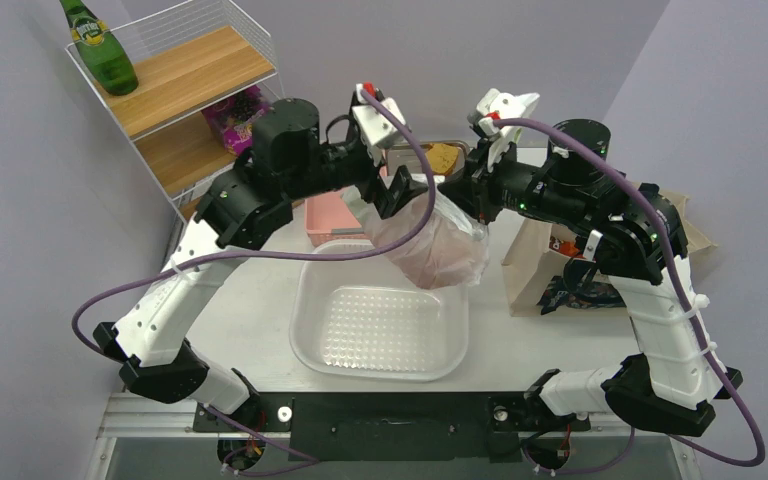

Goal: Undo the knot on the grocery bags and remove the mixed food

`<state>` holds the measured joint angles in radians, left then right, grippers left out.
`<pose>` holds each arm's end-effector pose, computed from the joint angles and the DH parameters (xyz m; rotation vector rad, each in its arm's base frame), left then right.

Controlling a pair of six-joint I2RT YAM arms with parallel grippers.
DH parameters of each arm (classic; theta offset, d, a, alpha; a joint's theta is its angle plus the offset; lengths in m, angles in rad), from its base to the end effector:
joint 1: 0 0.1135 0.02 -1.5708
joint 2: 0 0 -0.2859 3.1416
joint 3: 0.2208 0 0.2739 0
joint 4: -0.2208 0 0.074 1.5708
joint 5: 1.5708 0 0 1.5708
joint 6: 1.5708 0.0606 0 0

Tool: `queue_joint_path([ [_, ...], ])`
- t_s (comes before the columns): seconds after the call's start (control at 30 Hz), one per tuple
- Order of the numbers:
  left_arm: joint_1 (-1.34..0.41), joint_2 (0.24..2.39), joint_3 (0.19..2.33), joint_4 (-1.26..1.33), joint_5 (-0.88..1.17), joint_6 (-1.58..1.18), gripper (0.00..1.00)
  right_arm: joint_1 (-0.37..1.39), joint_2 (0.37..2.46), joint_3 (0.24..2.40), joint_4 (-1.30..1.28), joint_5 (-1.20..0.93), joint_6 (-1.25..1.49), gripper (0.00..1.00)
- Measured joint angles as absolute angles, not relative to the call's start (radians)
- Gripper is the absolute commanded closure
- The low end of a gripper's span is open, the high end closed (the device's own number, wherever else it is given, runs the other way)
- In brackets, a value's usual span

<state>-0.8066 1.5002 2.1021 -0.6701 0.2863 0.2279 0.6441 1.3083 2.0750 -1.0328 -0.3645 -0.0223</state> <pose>0.2077 -0.2414 0.5904 1.0180 1.3361 -0.6736 0.1651 0.1510 0.5839 -0.8605 1.6812 0.7652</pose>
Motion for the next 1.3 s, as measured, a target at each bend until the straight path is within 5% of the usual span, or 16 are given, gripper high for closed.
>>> queue_joint_path([
  [0.17,-0.81,1.448,1.823,-0.628,0.311,0.207,0.12,0.719,1.311,2.061,-1.037,-0.32,-0.047,1.0],
  [0.23,-0.811,1.414,1.712,-0.609,0.334,0.178,0.23,0.729,1.31,2.061,-1.035,-0.312,-0.05,1.0],
  [0.3,-0.812,1.391,1.652,-0.59,0.358,0.142,0.44,0.742,1.31,2.061,-1.04,-0.31,-0.056,1.0],
  [0.4,-0.812,1.363,1.622,-0.563,0.389,0.09,0.96,0.762,1.309,2.058,-1.038,-0.305,-0.07,1.0],
  [0.43,-0.811,1.351,1.615,-0.551,0.399,0.077,0.99,0.765,1.307,2.057,-1.035,-0.303,-0.072,0.99],
  [0.5,-0.811,1.328,1.603,-0.525,0.412,0.046,1.0,0.767,1.301,2.054,-1.029,-0.294,-0.073,0.56],
  [0.57,-0.807,1.306,1.593,-0.511,0.422,0.021,1.0,0.755,1.288,2.042,-1.01,-0.287,-0.063,0.31],
  [0.63,-0.795,1.286,1.582,-0.505,0.43,0.002,1.0,0.709,1.263,2.019,-0.99,-0.284,-0.046,0.22],
  [1.07,-0.618,1.207,1.527,-0.495,0.45,-0.056,1.0,0.004,1.075,1.892,-1.14,-0.098,0.017,0.34],
  [1.3,-0.607,1.168,1.526,-0.497,0.442,-0.041,1.0,-0.286,0.937,1.553,-1.374,0.016,-0.178,0.35],
])
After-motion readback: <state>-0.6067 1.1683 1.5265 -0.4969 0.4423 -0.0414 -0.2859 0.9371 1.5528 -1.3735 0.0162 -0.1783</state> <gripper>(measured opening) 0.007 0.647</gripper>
